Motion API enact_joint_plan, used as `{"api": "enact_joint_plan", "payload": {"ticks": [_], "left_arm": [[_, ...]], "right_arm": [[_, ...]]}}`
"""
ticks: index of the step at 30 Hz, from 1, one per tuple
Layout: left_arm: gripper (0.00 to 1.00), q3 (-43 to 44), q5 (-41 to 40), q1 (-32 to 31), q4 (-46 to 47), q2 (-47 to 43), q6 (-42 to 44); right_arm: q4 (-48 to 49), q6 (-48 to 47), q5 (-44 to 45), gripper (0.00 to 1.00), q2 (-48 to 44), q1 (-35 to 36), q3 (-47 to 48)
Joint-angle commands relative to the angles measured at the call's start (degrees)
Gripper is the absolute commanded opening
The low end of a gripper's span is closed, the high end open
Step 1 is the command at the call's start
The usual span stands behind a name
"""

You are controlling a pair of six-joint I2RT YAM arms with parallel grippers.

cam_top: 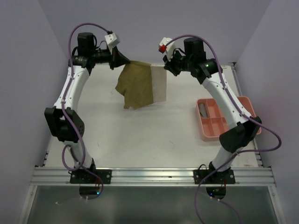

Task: Roll the underwear
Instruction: Flatten the underwear

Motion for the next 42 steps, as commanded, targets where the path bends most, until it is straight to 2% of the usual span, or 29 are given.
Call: {"api": "enact_joint_plan", "payload": {"ticks": [1, 5, 7, 10, 12, 13, 14, 16, 20, 21, 22, 23, 24, 25, 26, 30, 33, 34, 35, 37, 38, 39, 40, 41, 42], "left_arm": [[0.0, 6.3, -1.7, 0.6, 17.0, 6.5, -11.9], [0.0, 14.0, -2.2, 0.5, 19.1, 9.9, -13.8], [0.0, 15.0, -2.1, 0.5, 15.2, 9.5, -11.0], [0.0, 10.7, -0.8, 0.5, 9.5, 5.2, -4.7], [0.0, 4.6, -0.2, 0.3, 5.5, 0.7, 2.1], [0.0, 2.4, -0.1, 0.2, 0.6, -0.8, 5.1], [0.0, -2.3, -0.1, -0.1, -2.1, -2.3, 11.4], [0.0, -7.4, -0.2, -1.0, -9.2, -6.4, 17.2], [0.0, -23.8, -0.9, -2.4, -22.4, -10.4, 34.2], [0.02, -26.5, -0.7, -2.8, -25.6, -10.9, 38.9], [0.09, -31.2, -1.0, -3.0, -36.0, -10.9, 45.5], [0.14, -33.5, -1.5, -3.3, -40.8, -10.9, 56.4], [0.21, -36.1, -2.6, -3.4, -44.2, -11.3, 57.3], [0.36, -40.8, -3.7, -3.4, -44.4, -12.1, 57.1], [0.41, -42.9, -5.0, -3.5, -44.5, -13.5, 58.8], [0.46, -48.1, -12.0, -4.7, -44.3, -25.0, 65.3], [0.46, -46.1, -11.0, -4.8, -42.5, -24.9, 62.6], [0.45, -44.0, -10.1, -4.8, -42.1, -23.6, 60.8], [0.44, -43.0, -9.3, -4.8, -41.0, -20.5, 55.7], [0.4, -41.6, -7.8, -4.8, -33.9, -17.4, 48.5], [0.38, -41.1, -8.2, -5.0, -30.0, -16.1, 38.8], [0.37, -41.3, -9.6, -5.5, -21.0, -14.3, 33.9], [0.37, -42.1, -10.3, -5.6, -16.4, -13.9, 29.4], [0.37, -42.5, -11.3, -5.6, -11.7, -13.0, 20.3], [0.37, -42.8, -14.8, -6.5, -3.5, -12.3, 16.1]], "right_arm": [[2.6, -1.4, -0.5, 0.0, 4.6, -2.1, 8.1], [1.9, -2.1, -0.9, 0.0, 9.8, -3.3, 18.8], [0.5, -2.7, -1.9, 0.0, 9.8, -3.3, 20.3], [-0.7, -3.1, -5.1, 0.0, 6.2, -3.3, 17.0], [-1.3, -3.5, -7.1, 0.0, 2.9, -3.1, 9.6], [-1.5, -4.1, -8.9, 0.0, -0.6, -3.1, 6.4], [-1.4, -4.7, -9.9, 0.0, -2.8, -2.7, -0.6], [-2.4, -6.1, -11.9, 0.0, -6.3, -2.0, -7.5], [-7.5, -9.8, -14.9, 0.0, -13.8, 2.6, -24.4], [-8.0, -10.3, -14.6, 0.0, -15.0, 6.2, -27.4], [-10.0, -11.5, -14.9, 0.0, -15.8, 8.2, -30.0], [-11.2, -11.5, -14.9, 0.05, -16.9, 12.9, -34.4], [-12.1, -11.4, -15.6, 0.21, -17.4, 15.1, -36.3], [-14.0, -11.1, -16.4, 0.41, -17.8, 16.7, -37.9], [-14.6, -10.8, -17.4, 0.62, -18.3, 18.3, -40.0], [-18.2, -10.7, -19.8, 0.62, -19.8, 17.9, -38.6], [-15.4, -6.8, -19.8, 0.57, -18.4, 15.1, -35.7], [-11.6, -2.8, -19.3, 0.53, -16.4, 14.1, -35.5], [-9.6, -0.8, -18.6, 0.43, -14.8, 12.4, -35.3], [-4.3, 3.8, -16.0, 0.36, -9.4, 10.5, -34.8], [-3.5, 7.1, -13.6, 0.3, -7.3, 9.2, -33.1], [-3.0, 8.3, -12.3, 0.26, -5.4, 8.7, -32.0], [-2.2, 10.5, -11.2, 0.24, -3.1, 8.3, -31.1], [-1.4, 11.6, -9.3, 0.22, -0.3, 7.8, -29.9], [-0.8, 12.4, -8.6, 0.2, 1.1, 7.6, -29.6]]}}
